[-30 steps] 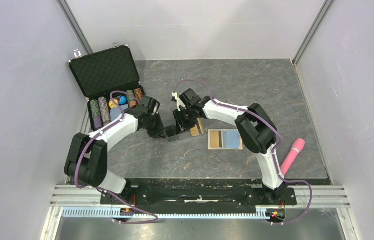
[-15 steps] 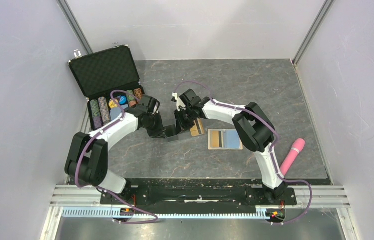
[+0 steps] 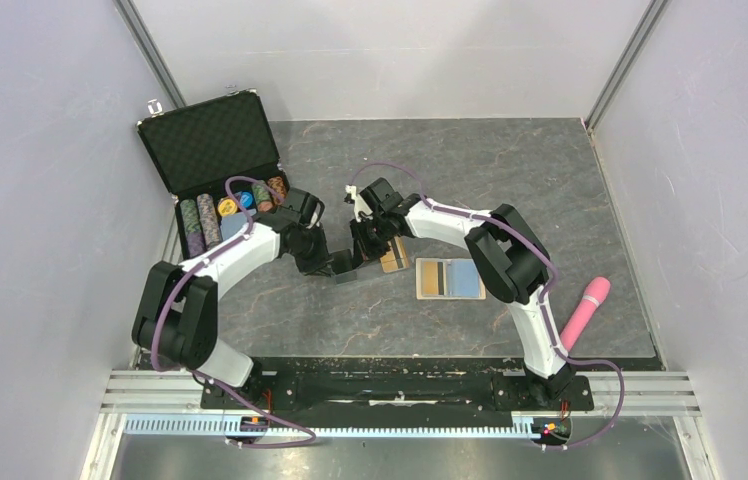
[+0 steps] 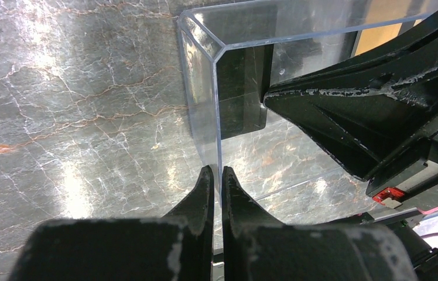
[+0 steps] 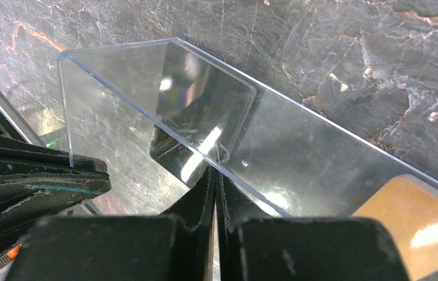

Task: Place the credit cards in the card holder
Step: Pick up the credit card from the storage box, then insert the credit card into the card holder.

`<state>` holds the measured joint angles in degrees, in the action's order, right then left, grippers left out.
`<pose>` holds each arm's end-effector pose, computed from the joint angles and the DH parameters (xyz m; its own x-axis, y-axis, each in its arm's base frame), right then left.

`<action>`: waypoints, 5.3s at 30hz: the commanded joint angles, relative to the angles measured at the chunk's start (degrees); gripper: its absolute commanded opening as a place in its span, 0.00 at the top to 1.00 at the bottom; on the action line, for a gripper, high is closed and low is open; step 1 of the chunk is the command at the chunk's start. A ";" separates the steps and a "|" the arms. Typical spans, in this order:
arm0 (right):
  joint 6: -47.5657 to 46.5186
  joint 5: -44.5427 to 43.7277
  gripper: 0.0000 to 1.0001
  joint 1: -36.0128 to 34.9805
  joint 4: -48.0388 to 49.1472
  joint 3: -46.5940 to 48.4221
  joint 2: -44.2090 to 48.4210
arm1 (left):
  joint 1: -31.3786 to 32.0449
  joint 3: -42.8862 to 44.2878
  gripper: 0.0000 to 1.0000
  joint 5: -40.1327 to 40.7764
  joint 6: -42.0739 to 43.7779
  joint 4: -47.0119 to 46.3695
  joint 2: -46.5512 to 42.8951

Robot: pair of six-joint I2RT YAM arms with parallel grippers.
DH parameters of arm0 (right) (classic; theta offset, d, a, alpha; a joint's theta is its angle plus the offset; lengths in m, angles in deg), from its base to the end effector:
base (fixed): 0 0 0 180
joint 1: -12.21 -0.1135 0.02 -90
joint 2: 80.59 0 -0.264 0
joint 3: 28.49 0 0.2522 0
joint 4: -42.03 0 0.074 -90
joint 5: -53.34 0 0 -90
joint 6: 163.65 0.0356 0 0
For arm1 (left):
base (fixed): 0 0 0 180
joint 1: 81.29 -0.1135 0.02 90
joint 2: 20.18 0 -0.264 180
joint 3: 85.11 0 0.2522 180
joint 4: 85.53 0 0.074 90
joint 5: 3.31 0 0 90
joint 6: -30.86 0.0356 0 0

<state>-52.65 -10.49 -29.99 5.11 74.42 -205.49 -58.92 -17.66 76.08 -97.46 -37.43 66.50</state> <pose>0.3299 0.3204 0.1449 -0.8688 -0.3536 -0.3467 -0.4930 0.6840 0.5377 0.2609 -0.1145 0.1934 -0.9421 -0.2713 -0.1970 -0.1841 0.9097 -0.3723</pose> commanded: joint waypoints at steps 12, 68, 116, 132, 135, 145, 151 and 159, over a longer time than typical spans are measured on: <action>-1.23 -0.18 1.00 -0.87 -2.22 2.54 5.60 | 3.01 3.83 0.98 1.62 2.73 0.14 3.71; 11.07 13.11 0.81 -0.70 21.47 -9.60 6.70 | 3.86 4.68 0.98 1.38 3.95 0.96 5.42; 4.91 9.30 1.00 1.33 14.11 -6.40 13.41 | 0.25 5.99 0.98 12.72 7.70 10.23 -1.08; 13.16 21.28 1.00 14.05 31.56 -31.07 33.93 | 0.29 12.75 0.57 -7.70 9.62 2.70 -9.24; 17.05 24.61 1.00 16.60 37.26 -36.35 37.15 | 0.87 9.32 0.58 -19.65 5.12 -9.56 -8.34; 28.39 32.62 1.00 20.00 47.95 -44.46 43.49 | 3.44 -0.85 0.62 -36.01 -12.49 -45.74 -3.20; 32.00 33.33 1.00 20.05 52.32 -45.46 43.33 | 3.83 -1.43 0.67 -38.62 -14.19 -49.81 -2.31; 31.54 31.06 1.00 21.33 51.41 -45.92 44.41 | 3.74 -3.49 0.67 -27.15 -11.07 -40.84 -7.64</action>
<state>-21.44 21.38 -9.55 54.40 29.33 -163.35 -55.38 -20.15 43.41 -108.89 -80.79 63.37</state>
